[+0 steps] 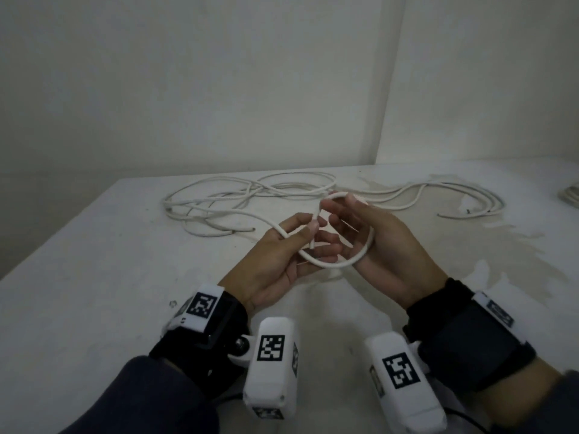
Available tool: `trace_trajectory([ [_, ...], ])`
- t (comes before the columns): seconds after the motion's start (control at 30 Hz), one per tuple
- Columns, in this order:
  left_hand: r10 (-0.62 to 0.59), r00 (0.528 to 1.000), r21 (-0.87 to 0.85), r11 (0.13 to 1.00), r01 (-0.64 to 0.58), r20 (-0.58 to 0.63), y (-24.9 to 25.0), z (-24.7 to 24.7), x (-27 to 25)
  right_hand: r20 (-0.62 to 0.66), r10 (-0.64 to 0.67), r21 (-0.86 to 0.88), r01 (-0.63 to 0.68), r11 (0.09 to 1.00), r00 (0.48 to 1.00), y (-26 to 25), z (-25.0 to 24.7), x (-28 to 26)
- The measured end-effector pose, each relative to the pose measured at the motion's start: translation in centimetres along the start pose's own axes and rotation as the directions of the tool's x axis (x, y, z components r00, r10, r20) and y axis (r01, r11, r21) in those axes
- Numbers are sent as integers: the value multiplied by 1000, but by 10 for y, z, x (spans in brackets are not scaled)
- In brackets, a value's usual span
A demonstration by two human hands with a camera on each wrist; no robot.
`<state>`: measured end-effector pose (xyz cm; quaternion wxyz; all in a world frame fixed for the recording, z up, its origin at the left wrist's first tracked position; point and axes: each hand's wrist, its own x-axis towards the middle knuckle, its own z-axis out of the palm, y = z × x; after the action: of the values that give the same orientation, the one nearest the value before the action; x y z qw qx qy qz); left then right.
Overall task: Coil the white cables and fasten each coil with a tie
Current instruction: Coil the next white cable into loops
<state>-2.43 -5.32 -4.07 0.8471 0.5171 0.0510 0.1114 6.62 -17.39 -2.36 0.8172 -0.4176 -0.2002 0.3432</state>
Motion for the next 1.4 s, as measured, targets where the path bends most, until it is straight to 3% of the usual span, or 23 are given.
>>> trace_trajectory([
  [0.17, 13, 999, 370, 929, 1, -35, -9, -5, 2, -55, 23, -41, -26, 999, 998, 3, -3, 1],
  [0.23, 43, 997, 411, 911, -10, -70, -10, -6, 3, -47, 39, -15, -40, 999, 998, 2, -4, 1],
  [0.37, 117, 982, 323, 944, -63, -149, -8, -7, 4, -30, -13, -167, 7, 986, 999, 1, -1, 1],
  [0.5, 154, 978, 316, 943, -105, -137, -5, -8, 4, 47, -15, -326, 29, 945, 999, 3, 3, -2],
  [0.67, 58, 996, 363, 931, -30, -66, -4, -8, 2, -17, 71, -336, -73, 939, 997, 2, 3, 1],
  [0.77, 31, 998, 411, 912, -6, -54, -4, -8, -1, 20, 159, -345, -143, 928, 987, 2, 1, 1],
  [0.87, 84, 990, 378, 925, -36, -111, -5, -6, 2, 66, 181, -352, -147, 925, 981, 1, 0, 0],
  [0.97, 146, 949, 238, 968, -79, -280, -2, -5, 6, 44, 116, -552, -72, 831, 992, 2, -5, -1],
  [1.03, 158, 929, 196, 976, -95, -334, -1, -6, 8, 29, 77, -593, -45, 804, 997, 1, -10, -3],
  [1.2, 136, 950, 156, 983, -94, -281, -1, -4, 6, 11, 26, -507, -17, 862, 1000, -3, -14, -1],
  [1.3, 90, 978, 62, 995, -80, -190, -1, -2, 4, -47, 45, -293, -57, 955, 998, 0, -15, 3],
  [1.4, 62, 991, 36, 998, -58, -121, 0, 1, 3, -94, 80, -109, -90, 990, 992, 4, -11, 5],
])
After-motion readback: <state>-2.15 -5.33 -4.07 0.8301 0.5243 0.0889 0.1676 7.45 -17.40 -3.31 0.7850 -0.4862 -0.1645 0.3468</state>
